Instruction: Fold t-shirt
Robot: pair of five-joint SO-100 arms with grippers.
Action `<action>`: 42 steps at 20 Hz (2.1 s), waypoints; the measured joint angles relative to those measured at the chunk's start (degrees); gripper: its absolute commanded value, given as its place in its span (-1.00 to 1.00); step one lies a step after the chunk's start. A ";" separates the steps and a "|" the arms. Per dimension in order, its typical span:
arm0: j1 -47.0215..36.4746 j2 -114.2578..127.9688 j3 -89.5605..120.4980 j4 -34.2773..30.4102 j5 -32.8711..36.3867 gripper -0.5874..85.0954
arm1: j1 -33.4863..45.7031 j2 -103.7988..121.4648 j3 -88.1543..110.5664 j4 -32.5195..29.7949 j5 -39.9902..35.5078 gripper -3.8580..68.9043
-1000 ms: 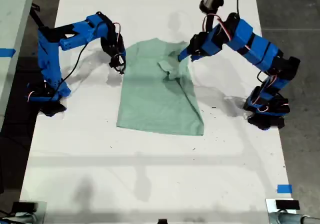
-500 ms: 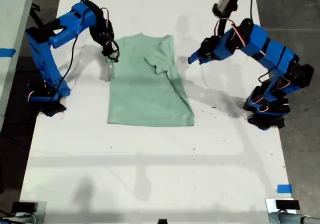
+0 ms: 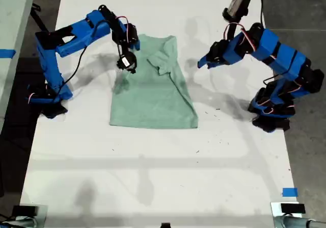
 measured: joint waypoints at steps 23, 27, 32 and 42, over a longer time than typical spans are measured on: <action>23.55 53.17 36.56 9.23 -0.44 -0.31 | -20.13 0.53 25.22 -11.95 11.69 -0.08; 29.18 54.67 41.31 8.53 -5.45 -0.32 | -24.26 -7.91 26.28 -18.81 14.94 -0.07; 30.94 54.67 41.31 8.00 -6.59 -0.34 | -28.21 -19.34 26.63 -26.89 17.49 -0.51; 30.94 54.67 41.31 8.00 -6.59 -0.34 | -29.18 -22.94 19.86 -22.59 18.28 -0.93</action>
